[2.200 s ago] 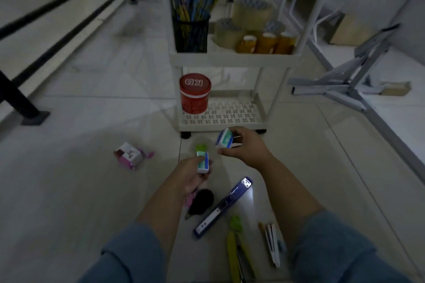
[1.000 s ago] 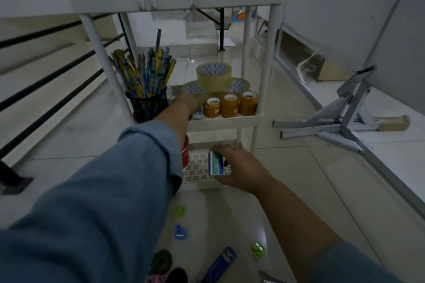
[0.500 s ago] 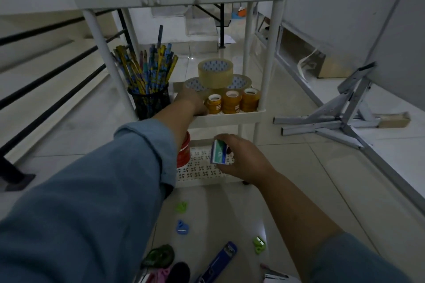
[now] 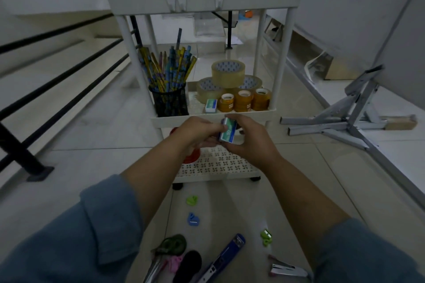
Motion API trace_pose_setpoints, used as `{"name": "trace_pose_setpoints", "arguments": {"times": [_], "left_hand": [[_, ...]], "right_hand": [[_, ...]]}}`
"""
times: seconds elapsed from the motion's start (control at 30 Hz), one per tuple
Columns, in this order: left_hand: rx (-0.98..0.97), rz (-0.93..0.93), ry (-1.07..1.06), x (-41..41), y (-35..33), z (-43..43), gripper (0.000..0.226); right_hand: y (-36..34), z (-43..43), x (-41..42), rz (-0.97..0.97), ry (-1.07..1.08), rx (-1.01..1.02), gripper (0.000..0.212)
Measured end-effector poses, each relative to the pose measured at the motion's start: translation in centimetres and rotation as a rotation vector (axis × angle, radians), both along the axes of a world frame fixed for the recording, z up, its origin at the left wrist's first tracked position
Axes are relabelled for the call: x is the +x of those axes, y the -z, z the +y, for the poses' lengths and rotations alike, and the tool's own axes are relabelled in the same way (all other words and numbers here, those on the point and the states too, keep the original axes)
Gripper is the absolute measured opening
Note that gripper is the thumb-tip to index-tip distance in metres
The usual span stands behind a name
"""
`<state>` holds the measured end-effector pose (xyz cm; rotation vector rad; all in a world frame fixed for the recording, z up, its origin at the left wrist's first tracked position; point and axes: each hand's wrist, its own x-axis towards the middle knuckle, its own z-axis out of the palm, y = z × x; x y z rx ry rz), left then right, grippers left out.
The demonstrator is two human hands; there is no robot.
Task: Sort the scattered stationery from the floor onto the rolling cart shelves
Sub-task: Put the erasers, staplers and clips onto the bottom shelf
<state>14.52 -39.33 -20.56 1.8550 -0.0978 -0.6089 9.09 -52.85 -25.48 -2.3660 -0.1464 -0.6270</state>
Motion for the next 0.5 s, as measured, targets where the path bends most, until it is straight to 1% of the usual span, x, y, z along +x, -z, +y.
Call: {"name": "trace_pose_setpoints", "arguments": {"times": [0.07,0.13,0.2,0.3,0.43,0.5], "left_hand": [[-0.091,0.029,-0.06,0.0,0.0,0.5,0.034],[-0.181,0.073,-0.117,0.0,-0.4,1.0,0.032],[-0.151,0.074,-0.143,0.1,-1.0,1.6,0.03],[-0.128,0.137,-0.157,0.4,-1.5,2.3,0.03],[-0.174,0.174,-0.1,0.7,-1.7,2.8,0.035],[-0.179,0.098,-0.085,1.0,-1.8,2.9,0.038]], "right_hand": [[-0.1,0.4,0.1,-0.059,0.025,-0.049,0.065],[-0.4,1.1,0.1,-0.2,0.05,-0.13,0.058],[-0.3,1.7,0.2,-0.327,0.049,-0.26,0.046],[0.2,2.0,0.6,-0.37,0.036,-0.391,0.049],[-0.3,2.3,1.2,-0.389,0.049,-0.345,0.039],[-0.9,2.5,1.6,-0.37,0.077,-0.257,0.034]]}}
